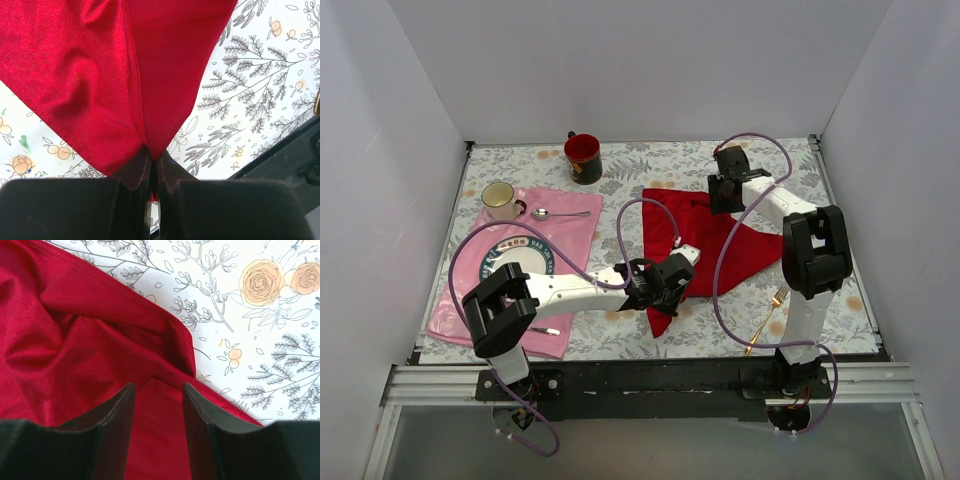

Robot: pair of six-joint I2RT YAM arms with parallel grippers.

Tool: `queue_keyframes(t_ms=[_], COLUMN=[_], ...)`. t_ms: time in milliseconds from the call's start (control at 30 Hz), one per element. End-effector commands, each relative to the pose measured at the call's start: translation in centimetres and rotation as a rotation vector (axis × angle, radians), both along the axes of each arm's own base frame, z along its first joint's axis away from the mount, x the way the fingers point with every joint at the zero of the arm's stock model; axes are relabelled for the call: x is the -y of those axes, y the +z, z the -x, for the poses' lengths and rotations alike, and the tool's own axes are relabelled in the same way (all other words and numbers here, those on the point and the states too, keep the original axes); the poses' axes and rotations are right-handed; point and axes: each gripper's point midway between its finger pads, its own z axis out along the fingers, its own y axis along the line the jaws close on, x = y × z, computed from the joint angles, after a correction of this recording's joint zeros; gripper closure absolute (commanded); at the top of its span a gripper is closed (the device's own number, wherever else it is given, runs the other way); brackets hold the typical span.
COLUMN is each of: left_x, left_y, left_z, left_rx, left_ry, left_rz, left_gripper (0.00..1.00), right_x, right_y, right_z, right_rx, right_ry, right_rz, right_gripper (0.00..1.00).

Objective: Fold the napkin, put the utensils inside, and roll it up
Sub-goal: Flatten the napkin out

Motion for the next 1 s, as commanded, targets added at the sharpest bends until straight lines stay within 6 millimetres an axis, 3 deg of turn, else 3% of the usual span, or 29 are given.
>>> queue_keyframes(t_ms=[0,133,267,400,433,533,567,667,767,800,833,867,933,967], left_x=[0.3,0.2,0.2,0.3,0.2,-0.1,-0.2,-1.0,-1.7,-2.4,-2.6,-2.1,-2.9,-2.2], left_y=[1.9,2.3,2.6,3.0,3.0,3.1,3.2,3.2,3.6,4.0,4.1,5.8,7.8,10.4], left_z=[0.3,0.3,0.2,-0.2,-0.3,-0.8,-1.0,-2.4,-5.0,-6.9,-8.2,-10.2,-14.3,-17.1], left_rx=[0.003,0.007,0.013,0.031,0.034,0.042,0.045,0.050,0.022,0.022,0.019,0.047,0.077,0.128], left_ry=[-0.010,-0.008,-0.008,-0.001,0.001,0.021,0.025,0.073,0.128,0.175,0.199,0.219,0.295,0.329], left_rz=[0.056,0.064,0.070,0.071,0.068,0.058,0.056,0.044,0.065,0.074,0.076,0.112,0.145,0.187], left_gripper=[1.00,1.00,1.00,1.00,1.00,1.00,1.00,1.00,1.00,1.00,1.00,1.00,1.00,1.00], right_x=[-0.5,0.2,0.0,-0.2,-0.2,-0.3,-0.1,0.2,0.5,0.6,0.4,0.3,0.3,0.1], right_y=[-0.2,-2.1,-2.8,-2.6,-2.4,-0.8,-0.3,2.6,6.9,8.2,11.4,13.1,17.6,22.4], right_z=[-1.6,-0.5,0.0,-0.1,-0.3,-1.0,-1.1,-2.0,-3.7,-4.1,-5.3,-5.8,-6.9,-7.5], right_rx=[0.023,-0.021,-0.017,-0.016,-0.010,0.015,0.024,0.089,0.191,0.221,0.291,0.326,0.420,0.510], right_ry=[-0.003,-0.015,-0.006,-0.003,-0.004,-0.013,-0.022,-0.054,-0.085,-0.095,-0.102,-0.107,-0.124,-0.131], right_rz=[-0.011,0.017,-0.001,-0.007,-0.007,-0.012,-0.007,-0.001,-0.003,-0.003,-0.024,-0.033,-0.057,-0.093], right_gripper=[0.49,0.51,0.56,0.74,0.86,0.99,0.99,0.99,0.99,0.99,0.99,0.99,0.99,0.99])
